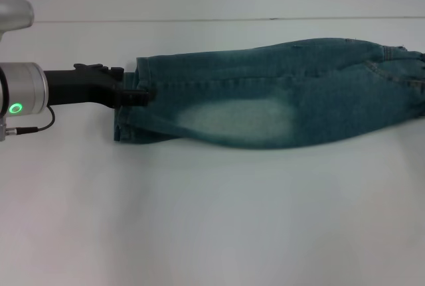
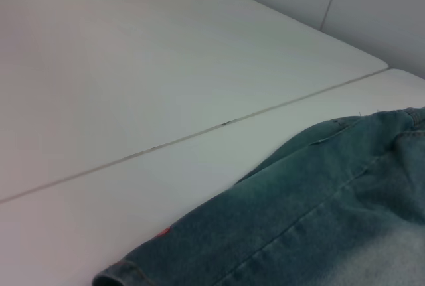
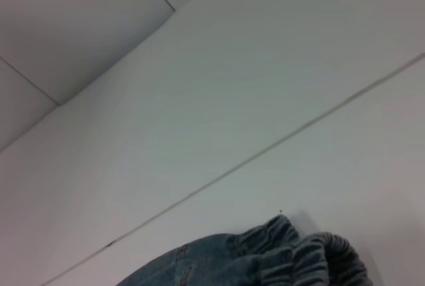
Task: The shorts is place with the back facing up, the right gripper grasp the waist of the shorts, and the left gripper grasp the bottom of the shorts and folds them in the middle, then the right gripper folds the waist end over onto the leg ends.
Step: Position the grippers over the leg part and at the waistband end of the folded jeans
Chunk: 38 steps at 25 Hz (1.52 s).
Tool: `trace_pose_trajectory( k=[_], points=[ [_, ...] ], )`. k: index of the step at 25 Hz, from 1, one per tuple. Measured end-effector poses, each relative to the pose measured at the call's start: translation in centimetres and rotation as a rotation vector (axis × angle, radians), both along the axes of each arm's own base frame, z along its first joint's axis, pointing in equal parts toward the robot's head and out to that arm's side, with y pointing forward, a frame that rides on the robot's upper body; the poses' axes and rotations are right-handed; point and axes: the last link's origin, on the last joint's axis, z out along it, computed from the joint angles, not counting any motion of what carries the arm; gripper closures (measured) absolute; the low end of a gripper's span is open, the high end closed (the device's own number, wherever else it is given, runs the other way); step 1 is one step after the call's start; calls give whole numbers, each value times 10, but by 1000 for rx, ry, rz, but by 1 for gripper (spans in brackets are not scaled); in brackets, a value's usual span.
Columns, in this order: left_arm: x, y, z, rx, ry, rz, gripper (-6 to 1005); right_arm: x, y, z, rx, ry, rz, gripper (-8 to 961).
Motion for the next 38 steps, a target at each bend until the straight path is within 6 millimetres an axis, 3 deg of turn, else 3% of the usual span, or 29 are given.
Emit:
trace_pose_trajectory(
  k=[13,38],
  points=[
    [0,-1,0,-8,26,-4,81,14,-6,-2,15,-22,-67,-3],
    [1,0,4,-9,46,-16,82,-2,8,-14,-7,-23,-40,-3]
  ],
)
